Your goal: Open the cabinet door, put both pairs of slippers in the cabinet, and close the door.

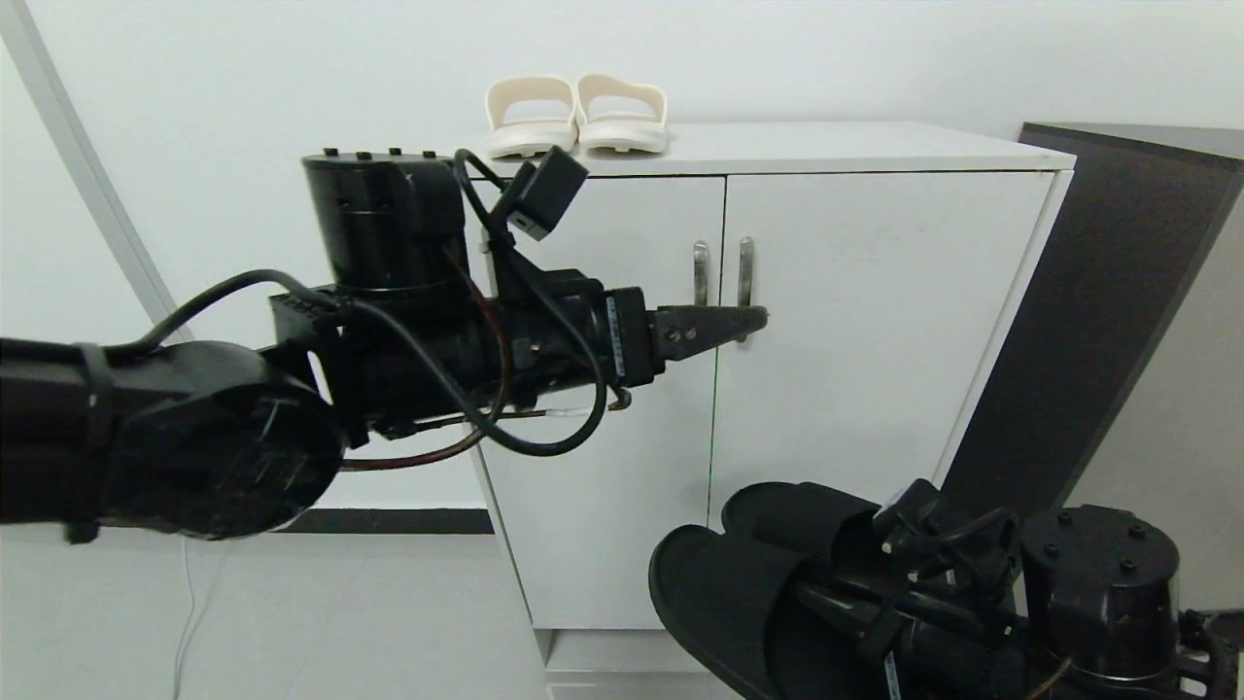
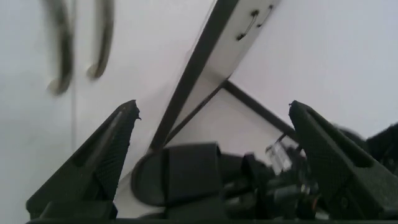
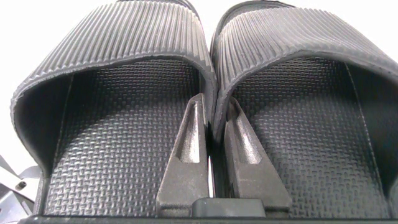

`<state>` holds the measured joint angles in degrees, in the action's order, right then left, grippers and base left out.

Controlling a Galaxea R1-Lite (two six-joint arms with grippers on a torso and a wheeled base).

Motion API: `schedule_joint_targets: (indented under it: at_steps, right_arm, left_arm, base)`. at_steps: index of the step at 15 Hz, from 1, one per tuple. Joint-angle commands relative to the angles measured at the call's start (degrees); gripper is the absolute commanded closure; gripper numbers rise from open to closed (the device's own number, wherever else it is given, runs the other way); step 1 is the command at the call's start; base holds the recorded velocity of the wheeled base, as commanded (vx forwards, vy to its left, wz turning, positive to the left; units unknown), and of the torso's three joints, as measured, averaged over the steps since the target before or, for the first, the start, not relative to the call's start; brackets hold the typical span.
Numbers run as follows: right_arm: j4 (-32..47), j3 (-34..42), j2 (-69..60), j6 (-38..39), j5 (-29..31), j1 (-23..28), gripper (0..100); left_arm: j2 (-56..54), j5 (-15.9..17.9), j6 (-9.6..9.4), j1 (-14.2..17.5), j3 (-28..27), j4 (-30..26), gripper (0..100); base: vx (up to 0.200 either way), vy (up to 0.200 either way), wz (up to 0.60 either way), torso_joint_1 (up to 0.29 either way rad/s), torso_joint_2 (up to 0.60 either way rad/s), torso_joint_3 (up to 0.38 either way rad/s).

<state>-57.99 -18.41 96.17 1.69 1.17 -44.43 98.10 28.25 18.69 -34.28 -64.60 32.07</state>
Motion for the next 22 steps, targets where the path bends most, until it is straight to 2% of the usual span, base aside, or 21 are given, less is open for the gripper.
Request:
schedule_joint_targets:
  at_steps: [1, 4, 5, 7, 12, 16, 22]
  right_arm:
    - [0.0, 0.1, 0.2, 0.0, 0.0, 0.0, 100]
    - [0.0, 0.1, 0.2, 0.0, 0.0, 0.0, 100]
    - [0.1, 0.2, 0.1, 0.0, 0.0, 0.0, 100]
    - [0.0, 0.3, 0.0, 0.0, 0.0, 0.0, 100]
    - [0.0, 0.3, -0.1, 0.0, 0.0, 0.0, 100]
    - [0.0, 0.3, -0.1, 0.0, 0.0, -0.1, 100]
    - [0.0, 0.9, -0.5, 0.0, 0.0, -1.6, 100]
  left_arm:
    - [5.9, 0.5, 1.35, -1.1, -5.5, -0.2, 0]
    - [11.1, -0.1, 4.34, -1.7, -14.5, -0.7, 0]
    - [12.3, -0.2, 4.51, -1.6, -16.5, -1.5, 0]
    - [14.3, -1.8, 4.51, -1.2, -20.2, -4.0, 0]
    - [17.0, -7.6, 4.34, -1.2, -25.1, -6.3, 0]
    - [19.7, -11.5, 2.32, -1.3, -28.6, -7.8, 0]
    - [21.3, -11.3, 2.41, -1.7, -30.6, -9.7, 0]
  base:
    - [0.000, 0.000, 0.00, 0.000, 0.00, 0.000]
    - [0.000, 0.000, 0.00, 0.000, 0.00, 0.000]
    - [0.000, 0.000, 0.00, 0.000, 0.00, 0.000]
    - [0.000, 0.000, 0.00, 0.000, 0.00, 0.000]
    - [0.000, 0.000, 0.00, 0.000, 0.00, 0.000]
    - [0.000, 0.000, 0.00, 0.000, 0.00, 0.000]
    - [0.000, 0.000, 0.00, 0.000, 0.00, 0.000]
